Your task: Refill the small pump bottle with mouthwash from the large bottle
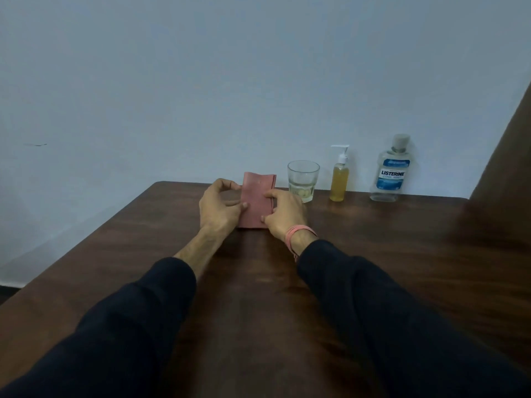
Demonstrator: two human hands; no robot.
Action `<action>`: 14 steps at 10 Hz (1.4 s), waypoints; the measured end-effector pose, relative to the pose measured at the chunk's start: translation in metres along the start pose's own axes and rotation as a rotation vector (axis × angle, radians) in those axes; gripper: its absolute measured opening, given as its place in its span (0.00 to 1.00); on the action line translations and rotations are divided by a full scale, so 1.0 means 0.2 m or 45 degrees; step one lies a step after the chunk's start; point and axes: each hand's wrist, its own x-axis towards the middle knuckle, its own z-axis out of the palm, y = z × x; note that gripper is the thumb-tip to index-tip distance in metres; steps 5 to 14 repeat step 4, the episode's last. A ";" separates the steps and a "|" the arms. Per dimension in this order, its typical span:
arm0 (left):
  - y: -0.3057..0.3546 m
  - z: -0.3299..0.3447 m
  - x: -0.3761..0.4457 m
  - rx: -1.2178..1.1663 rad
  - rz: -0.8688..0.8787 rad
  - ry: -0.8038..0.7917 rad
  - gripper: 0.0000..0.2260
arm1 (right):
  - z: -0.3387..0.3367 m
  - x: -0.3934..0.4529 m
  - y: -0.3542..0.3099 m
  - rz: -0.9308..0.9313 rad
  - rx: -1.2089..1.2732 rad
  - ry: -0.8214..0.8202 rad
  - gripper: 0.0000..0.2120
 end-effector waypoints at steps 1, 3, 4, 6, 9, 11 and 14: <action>-0.04 0.06 0.13 0.001 -0.003 0.060 0.20 | 0.05 0.14 0.01 -0.079 -0.184 -0.008 0.26; -0.13 0.17 0.29 0.037 0.006 0.060 0.26 | 0.15 0.29 0.05 -0.192 -0.629 -0.129 0.20; -0.14 0.22 0.33 0.085 0.009 0.060 0.24 | 0.18 0.33 0.07 -0.165 -0.701 -0.194 0.23; -0.14 0.22 0.33 0.085 0.009 0.060 0.24 | 0.18 0.33 0.07 -0.165 -0.701 -0.194 0.23; -0.14 0.22 0.33 0.085 0.009 0.060 0.24 | 0.18 0.33 0.07 -0.165 -0.701 -0.194 0.23; -0.14 0.22 0.33 0.085 0.009 0.060 0.24 | 0.18 0.33 0.07 -0.165 -0.701 -0.194 0.23; -0.14 0.22 0.33 0.085 0.009 0.060 0.24 | 0.18 0.33 0.07 -0.165 -0.701 -0.194 0.23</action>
